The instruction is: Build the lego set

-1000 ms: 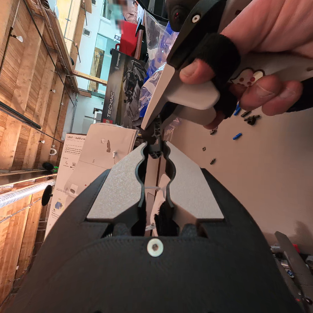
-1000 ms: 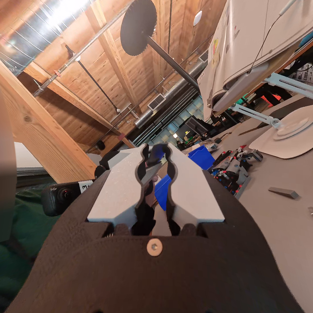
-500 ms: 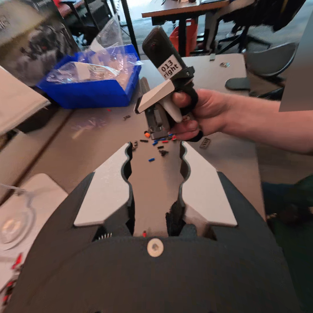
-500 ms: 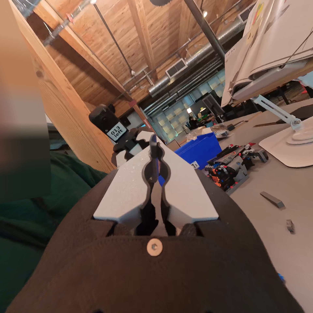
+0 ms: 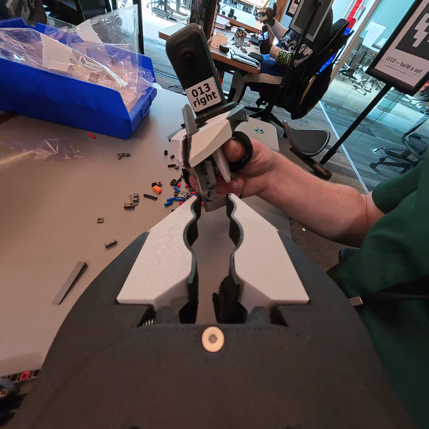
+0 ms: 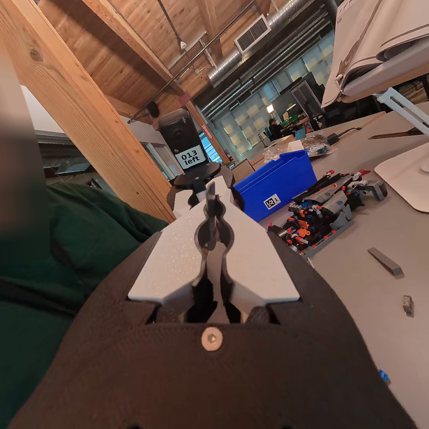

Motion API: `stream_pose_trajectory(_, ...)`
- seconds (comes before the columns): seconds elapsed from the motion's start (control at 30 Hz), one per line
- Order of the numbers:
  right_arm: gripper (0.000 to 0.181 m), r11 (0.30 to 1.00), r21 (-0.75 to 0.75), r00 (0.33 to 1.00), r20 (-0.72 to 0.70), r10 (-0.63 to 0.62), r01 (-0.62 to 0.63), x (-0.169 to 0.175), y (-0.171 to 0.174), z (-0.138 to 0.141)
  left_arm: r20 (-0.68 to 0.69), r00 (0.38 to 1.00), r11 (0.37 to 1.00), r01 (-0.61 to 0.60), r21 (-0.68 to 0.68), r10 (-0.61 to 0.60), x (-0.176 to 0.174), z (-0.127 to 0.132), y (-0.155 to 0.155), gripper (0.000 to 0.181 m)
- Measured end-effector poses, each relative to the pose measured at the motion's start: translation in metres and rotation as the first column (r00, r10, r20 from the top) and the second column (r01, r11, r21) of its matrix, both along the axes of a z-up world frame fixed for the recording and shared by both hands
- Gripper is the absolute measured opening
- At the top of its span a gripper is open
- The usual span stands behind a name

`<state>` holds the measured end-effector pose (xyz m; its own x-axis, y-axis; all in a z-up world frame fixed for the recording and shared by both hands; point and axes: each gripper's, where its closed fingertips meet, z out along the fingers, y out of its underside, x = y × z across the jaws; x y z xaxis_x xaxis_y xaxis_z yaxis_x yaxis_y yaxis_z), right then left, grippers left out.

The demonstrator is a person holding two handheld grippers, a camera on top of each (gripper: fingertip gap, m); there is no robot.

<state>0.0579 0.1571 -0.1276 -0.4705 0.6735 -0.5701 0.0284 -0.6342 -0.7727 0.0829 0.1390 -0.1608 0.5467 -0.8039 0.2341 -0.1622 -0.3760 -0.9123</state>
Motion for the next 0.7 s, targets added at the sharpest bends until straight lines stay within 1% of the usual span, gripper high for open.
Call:
stream_pose_trajectory(0.13, 0.0, 0.999, 0.009, 0.999, 0.009, -0.041, 0.041, -0.004, 0.001, 0.002, 0.016, 1.0, 1.0, -0.024, -0.002, 0.024, -0.005, 0.001, 0.0, 0.018)
stream_pose_trajectory(0.17, 0.011, 0.999, 0.001, 0.998, 0.006, -0.055, 0.055, -0.004, 0.002, 0.004, 0.033, 0.999, 0.999, -0.037, 0.0, 0.037, -0.006, 0.003, 0.0, 0.016)
stream_pose_trajectory(0.2, 0.01, 0.998, 0.011, 0.998, 0.004, -0.064, 0.064, -0.004, 0.002, 0.006, 0.058, 0.997, 0.999, -0.052, 0.001, 0.052, -0.007, 0.004, -0.001, 0.015)
stream_pose_trajectory(0.23, 0.0, 0.996, 0.044, 0.997, 0.013, -0.075, 0.074, -0.004, 0.0, 0.005, 0.063, 0.996, 0.998, -0.056, -0.007, 0.056, -0.007, 0.002, -0.002, 0.015)
stream_pose_trajectory(0.3, 0.0, 0.99, 0.115, 0.994, 0.058, -0.09, 0.083, -0.007, -0.005, 0.001, 0.04, 0.995, 0.995, -0.097, 0.011, 0.097, -0.011, -0.004, -0.002, 0.017)
stream_pose_trajectory(0.33, 0.0, 0.988, 0.134, 0.993, 0.075, -0.094, 0.083, -0.009, -0.007, 0.001, 0.046, 0.992, 0.993, -0.119, 0.024, 0.117, -0.013, -0.003, -0.004, 0.018)
stream_pose_trajectory(0.4, 0.0, 0.982, 0.168, 0.988, 0.112, -0.101, 0.082, -0.011, -0.008, 0.0, 0.021, 0.988, 0.987, -0.157, 0.041, 0.156, -0.022, -0.003, -0.011, 0.03)
stream_pose_trajectory(0.47, 0.0, 0.974, 0.206, 0.977, 0.167, -0.129, 0.093, -0.012, -0.004, -0.007, -0.02, 0.979, 0.976, -0.199, 0.082, 0.202, -0.037, 0.001, -0.022, 0.03)
stream_pose_trajectory(0.5, 0.0, 0.971, 0.218, 0.968, 0.206, -0.145, 0.099, -0.012, -0.001, -0.012, -0.051, 0.973, 0.97, -0.22, 0.102, 0.226, -0.048, 0.004, -0.03, 0.03)
stream_pose_trajectory(0.57, 0.0, 0.965, 0.248, 0.948, 0.279, -0.153, 0.083, -0.009, 0.003, -0.026, -0.141, 0.937, 0.941, -0.294, 0.168, 0.318, -0.086, 0.012, -0.045, 0.029)
stream_pose_trajectory(0.6, 0.0, 0.967, 0.248, 0.939, 0.315, -0.139, 0.06, -0.008, 0.002, -0.033, -0.205, 0.906, 0.921, -0.331, 0.204, 0.371, -0.112, 0.017, -0.054, 0.026)
stream_pose_trajectory(0.67, 0.0, 0.957, 0.285, 0.902, 0.396, -0.174, 0.059, -0.005, 0.009, -0.052, -0.329, 0.81, 0.871, -0.422, 0.25, 0.486, -0.177, 0.025, -0.075, 0.027)
stream_pose_trajectory(0.7, 0.0, 0.952, 0.302, 0.884, 0.43, -0.183, 0.05, -0.004, 0.01, -0.061, -0.392, 0.759, 0.854, -0.449, 0.262, 0.519, -0.21, 0.027, -0.089, 0.026)
